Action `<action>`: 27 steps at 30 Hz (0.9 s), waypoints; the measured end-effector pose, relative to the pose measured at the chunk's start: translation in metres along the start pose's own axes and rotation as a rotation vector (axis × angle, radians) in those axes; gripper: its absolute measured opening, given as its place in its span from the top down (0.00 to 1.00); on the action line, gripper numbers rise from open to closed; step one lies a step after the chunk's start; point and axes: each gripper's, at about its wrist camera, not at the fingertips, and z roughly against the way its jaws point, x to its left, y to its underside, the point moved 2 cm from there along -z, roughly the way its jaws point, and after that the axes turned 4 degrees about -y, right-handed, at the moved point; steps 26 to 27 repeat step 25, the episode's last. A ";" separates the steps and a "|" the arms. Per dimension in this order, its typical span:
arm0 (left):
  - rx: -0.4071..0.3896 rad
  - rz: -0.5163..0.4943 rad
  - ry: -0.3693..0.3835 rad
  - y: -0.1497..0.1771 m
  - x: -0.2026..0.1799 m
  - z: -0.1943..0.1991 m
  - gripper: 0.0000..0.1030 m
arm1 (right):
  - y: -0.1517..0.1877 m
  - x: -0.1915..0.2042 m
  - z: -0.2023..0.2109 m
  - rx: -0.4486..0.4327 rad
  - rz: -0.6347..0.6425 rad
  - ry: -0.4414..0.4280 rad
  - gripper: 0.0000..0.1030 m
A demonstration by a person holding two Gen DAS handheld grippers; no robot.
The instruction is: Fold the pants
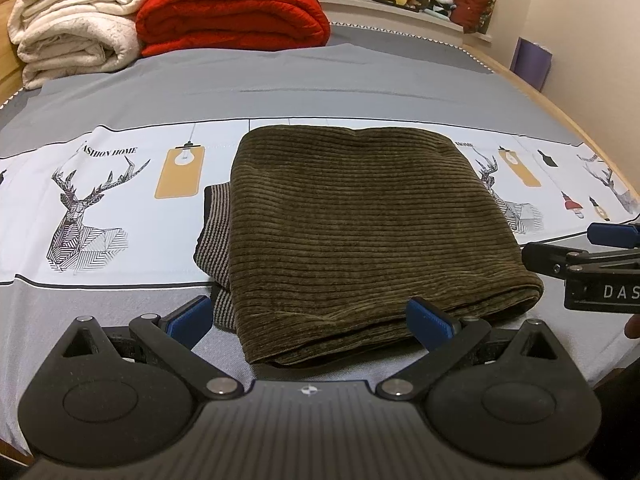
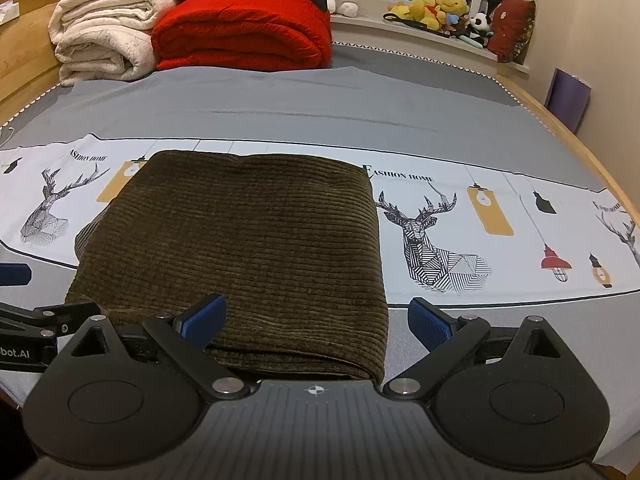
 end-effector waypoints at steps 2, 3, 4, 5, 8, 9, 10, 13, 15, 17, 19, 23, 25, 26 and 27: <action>-0.001 -0.002 0.001 0.000 0.000 0.000 0.00 | 0.000 0.000 0.000 0.000 0.002 0.000 0.05; -0.002 -0.003 0.003 0.000 0.000 0.000 0.00 | 0.000 0.001 0.000 0.000 0.003 0.000 0.05; -0.002 -0.003 0.004 0.000 0.000 0.000 0.00 | 0.000 0.001 0.000 0.000 0.004 0.000 0.05; -0.003 -0.004 0.004 0.000 0.000 0.000 0.00 | 0.000 0.001 0.000 -0.001 0.005 0.000 0.05; -0.003 -0.007 0.005 0.000 0.000 0.000 0.00 | 0.000 0.001 0.001 -0.005 0.006 0.001 0.05; -0.003 -0.007 0.007 0.001 -0.001 0.000 0.00 | 0.000 0.001 0.001 -0.006 0.006 0.001 0.05; -0.003 -0.008 0.007 0.001 -0.001 0.000 0.00 | 0.000 0.001 0.001 -0.006 0.007 0.002 0.05; -0.003 -0.011 0.007 0.001 -0.001 0.000 0.00 | 0.000 0.001 0.001 -0.006 0.007 0.002 0.05; -0.005 -0.013 0.010 0.001 -0.002 0.000 0.00 | 0.000 0.001 0.001 -0.006 0.007 0.001 0.05; -0.006 -0.015 0.011 0.002 -0.002 0.000 0.00 | 0.000 0.001 0.001 -0.006 0.007 0.002 0.05; -0.007 -0.017 0.011 0.002 -0.002 0.000 0.00 | 0.000 0.001 0.001 -0.006 0.009 0.001 0.05; -0.010 -0.017 0.012 0.002 -0.002 0.001 0.00 | 0.000 0.001 0.001 -0.005 0.010 0.001 0.05; -0.009 -0.020 0.012 0.002 -0.002 0.001 0.00 | 0.000 0.001 0.001 -0.006 0.010 0.001 0.05; -0.009 -0.020 0.012 0.002 -0.002 0.001 0.00 | 0.000 0.001 0.001 -0.006 0.010 0.001 0.05; -0.009 -0.020 0.012 0.002 -0.002 0.001 0.00 | 0.000 0.001 0.001 -0.006 0.010 0.001 0.05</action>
